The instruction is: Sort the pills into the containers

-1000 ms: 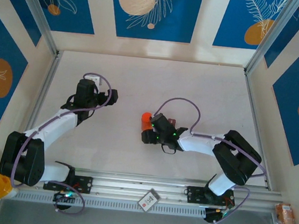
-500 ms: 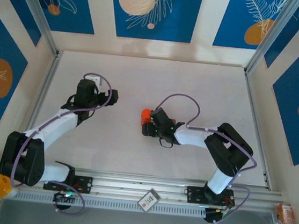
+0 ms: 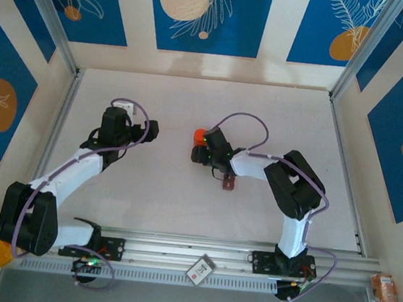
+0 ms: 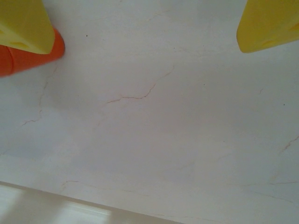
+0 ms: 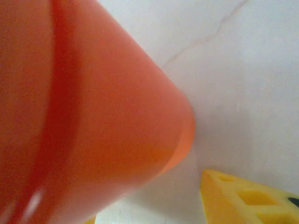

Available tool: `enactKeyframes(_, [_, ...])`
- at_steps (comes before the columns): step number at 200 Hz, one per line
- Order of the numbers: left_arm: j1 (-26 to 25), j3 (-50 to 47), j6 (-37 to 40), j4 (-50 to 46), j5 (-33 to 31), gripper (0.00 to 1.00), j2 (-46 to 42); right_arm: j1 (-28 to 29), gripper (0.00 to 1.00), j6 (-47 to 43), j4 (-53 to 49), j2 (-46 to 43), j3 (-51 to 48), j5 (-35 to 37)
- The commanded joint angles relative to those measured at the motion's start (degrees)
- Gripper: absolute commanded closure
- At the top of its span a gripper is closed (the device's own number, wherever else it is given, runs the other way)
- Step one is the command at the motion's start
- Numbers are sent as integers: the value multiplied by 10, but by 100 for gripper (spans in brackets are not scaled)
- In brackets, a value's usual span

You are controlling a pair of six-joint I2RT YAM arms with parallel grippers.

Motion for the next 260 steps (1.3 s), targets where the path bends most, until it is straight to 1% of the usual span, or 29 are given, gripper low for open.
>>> enactKeyframes(1, [-7, -2, -13, -9, -3, 0, -17, -21, 42, -5, -11, 29, 48, -17])
enactKeyframes(32, [-8, -4, -21, -6, -7, 0, -17, -40, 40, -20, -37, 65, 110, -44])
enactKeyframes(50, [-9, -4, -24, -5, -6, 0, -17, -47, 35, -29, -48, 71, 127, -61])
enactKeyframes(66, [-10, -5, -26, -6, -5, 0, -18, -50, 28, -32, -51, 57, 121, -71])
enactKeyframes(101, [-12, -14, -30, -4, -6, 0, -24, -51, 17, -31, -49, -13, 66, -92])
enactKeyframes(142, [-14, -28, -38, 0, -6, 0, -43, -52, 11, -30, -79, -130, -17, -95])
enactKeyframes(172, [-18, -36, -45, -3, 3, 0, -62, -70, 10, -22, -157, -199, -58, -91])
enactKeyframes(195, [-23, -48, -52, -2, 3, 0, -80, -94, 9, -14, -199, -236, -99, -106])
enactKeyframes(231, [-30, -64, -63, 2, 11, 0, -95, -114, 8, -13, -227, -285, -158, -114])
enactKeyframes(244, [-31, -65, -66, 6, 28, 0, -92, -116, 7, -10, -234, -290, -171, -114])
enactKeyframes(260, [-34, -63, -80, 7, 30, 0, -86, -114, 7, -4, -235, -293, -185, -119])
